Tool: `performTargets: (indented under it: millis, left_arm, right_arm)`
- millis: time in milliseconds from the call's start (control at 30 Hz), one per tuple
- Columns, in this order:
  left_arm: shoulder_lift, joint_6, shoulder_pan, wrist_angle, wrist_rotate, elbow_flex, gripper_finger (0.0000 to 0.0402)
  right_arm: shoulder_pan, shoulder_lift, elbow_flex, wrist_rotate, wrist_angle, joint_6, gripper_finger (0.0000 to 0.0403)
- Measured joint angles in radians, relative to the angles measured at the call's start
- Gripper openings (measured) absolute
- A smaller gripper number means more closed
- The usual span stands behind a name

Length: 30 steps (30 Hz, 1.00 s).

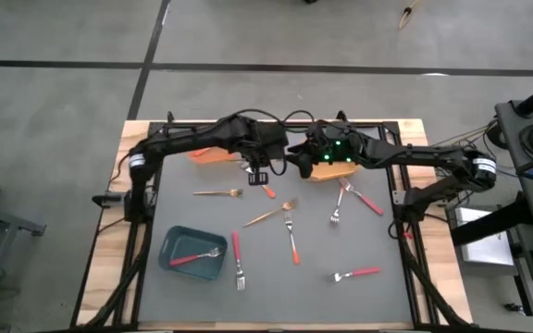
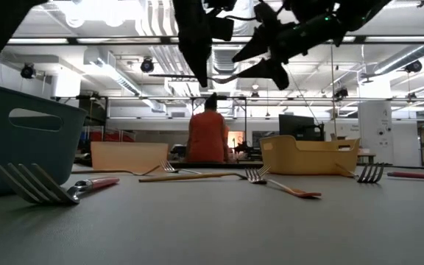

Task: Sort silverware by color (type)
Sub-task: Put the gold fork into the yellow bin

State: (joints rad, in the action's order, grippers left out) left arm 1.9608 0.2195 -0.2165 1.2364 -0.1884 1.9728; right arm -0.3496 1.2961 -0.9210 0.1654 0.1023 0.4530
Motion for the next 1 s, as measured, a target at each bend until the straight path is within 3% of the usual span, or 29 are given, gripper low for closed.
performTargets:
  millis: [333,633,1000]
  left_arm:
    - [-0.165,-0.022,0.0,-0.196,-0.012,-0.244,0.0]
    - [-0.176,-0.021,0.0,-0.252,-0.015,-0.281,0.0]
    - [-0.176,-0.018,0.0,-0.252,-0.048,-0.281,0.0]
  right_arm:
    - [0.008,0.151,-0.16,-0.001,-0.102,-0.041,0.0193]
    - [0.04,0.221,-0.252,0.0,-0.122,-0.073,0.0155]
    - [0.04,0.223,-0.247,-0.005,-0.129,-0.097,0.01]
